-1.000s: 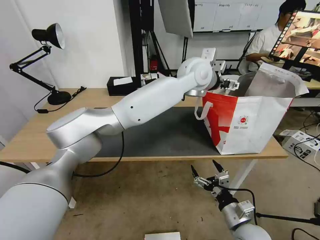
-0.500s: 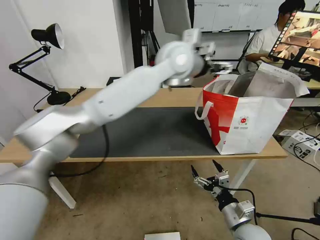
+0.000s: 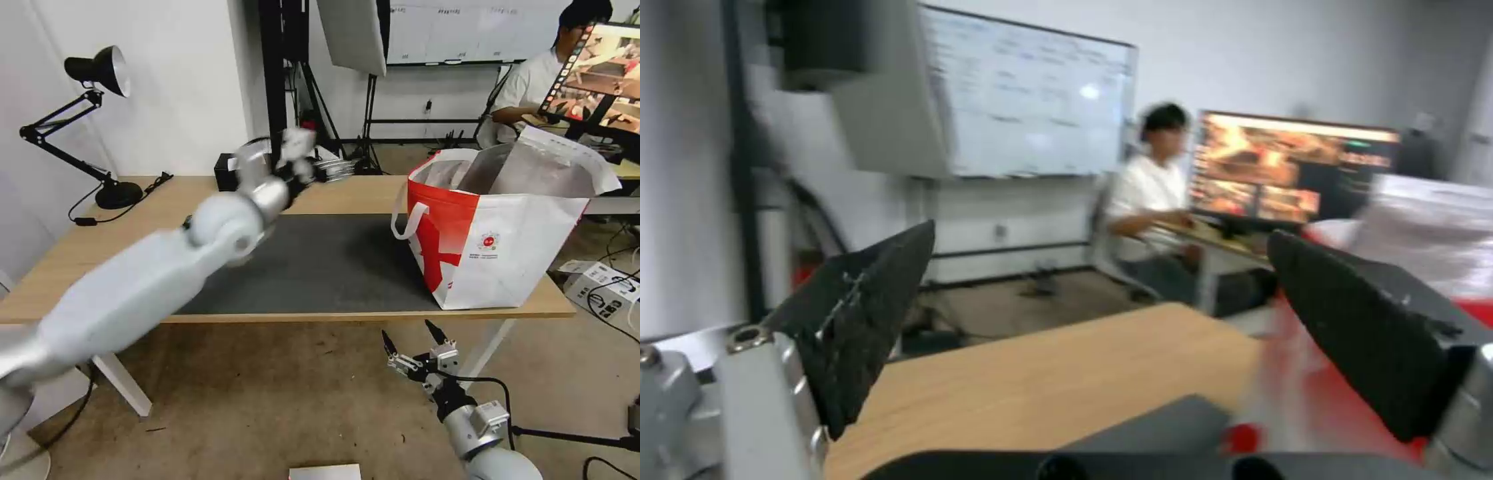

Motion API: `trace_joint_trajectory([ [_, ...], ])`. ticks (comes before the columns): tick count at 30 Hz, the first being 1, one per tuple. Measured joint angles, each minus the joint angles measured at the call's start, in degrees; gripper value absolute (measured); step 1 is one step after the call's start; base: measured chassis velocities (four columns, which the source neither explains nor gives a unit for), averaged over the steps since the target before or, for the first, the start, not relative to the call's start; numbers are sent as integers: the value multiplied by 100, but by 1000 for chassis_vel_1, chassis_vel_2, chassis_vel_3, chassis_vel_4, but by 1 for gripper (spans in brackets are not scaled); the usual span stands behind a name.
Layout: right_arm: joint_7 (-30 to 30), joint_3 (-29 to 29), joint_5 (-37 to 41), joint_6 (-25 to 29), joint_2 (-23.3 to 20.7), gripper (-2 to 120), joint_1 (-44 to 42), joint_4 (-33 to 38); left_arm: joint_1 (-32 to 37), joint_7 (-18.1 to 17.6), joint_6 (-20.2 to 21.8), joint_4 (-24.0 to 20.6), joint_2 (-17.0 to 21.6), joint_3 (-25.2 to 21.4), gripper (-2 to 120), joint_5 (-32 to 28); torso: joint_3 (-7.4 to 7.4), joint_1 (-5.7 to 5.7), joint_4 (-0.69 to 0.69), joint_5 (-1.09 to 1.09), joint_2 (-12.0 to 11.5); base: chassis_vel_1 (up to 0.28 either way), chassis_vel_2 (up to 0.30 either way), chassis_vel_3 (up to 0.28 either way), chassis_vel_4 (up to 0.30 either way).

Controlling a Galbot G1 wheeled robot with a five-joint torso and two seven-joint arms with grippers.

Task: Pick up the trash from the table and place it into the takeout bag.

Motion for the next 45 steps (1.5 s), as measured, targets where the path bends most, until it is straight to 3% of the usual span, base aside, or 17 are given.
trace_joint_trajectory([
  [2,0,0,0,0,0,100,0,0,1105,184,-330,-146,193,-859,100,443,0,0,1,-3,0,0,0,0,0],
  [3,0,0,0,0,0,100,0,0,1105,184,-330,-146,193,-859,100,443,0,0,1,-3,0,0,0,0,0],
  [5,1,0,0,0,0,100,1,0,2016,271,-582,-300,478,-1571,100,656,0,0,3,1,0,0,0,0,0],
  [8,-1,0,0,0,0,100,0,0,2615,452,-827,-316,630,-1887,100,797,0,-1,5,1,1,0,0,0,0],
  [10,0,0,0,0,0,100,0,0,3413,684,-1061,-339,631,-2448,100,1052,0,-1,0,3,0,0,0,0,0],
  [11,0,0,0,0,0,100,0,0,3413,684,-1061,-339,631,-2448,100,1052,0,-1,0,3,0,0,0,0,0],
  [13,-1,0,0,0,-1,100,1,0,4138,718,-1180,-443,378,-3089,100,1335,0,0,0,0,0,0,0,0,0],
  [14,-1,0,0,0,-1,100,1,0,4138,718,-1180,-443,378,-3089,100,1335,0,0,0,0,0,0,0,0,0],
  [17,0,0,0,0,0,100,0,-1,5169,828,-1443,-518,-108,-3785,100,1744,0,-1,1,0,0,0,0,0,0],
  [21,-1,0,0,0,0,100,1,-1,5651,922,-1587,-516,-377,-4098,100,1967,0,0,2,2,1,0,0,0,0],
  [24,-1,0,0,0,0,100,0,-1,6267,954,-1739,-471,-809,-4543,100,2300,0,-1,1,1,0,0,0,0,0],
  [29,0,0,0,0,0,100,0,-1,6638,1004,-1739,-527,-1099,-4756,100,2326,0,-1,0,2,0,0,0,0,0],
  [34,0,0,0,0,0,100,0,-1,7001,1284,-1716,-623,-1517,-4820,100,2388,0,-1,1,2,0,0,0,0,0],
  [45,0,0,0,0,0,100,0,-1,7082,1710,-1871,-715,-1880,-4713,100,2642,0,0,0,2,0,0,0,0,0],
])
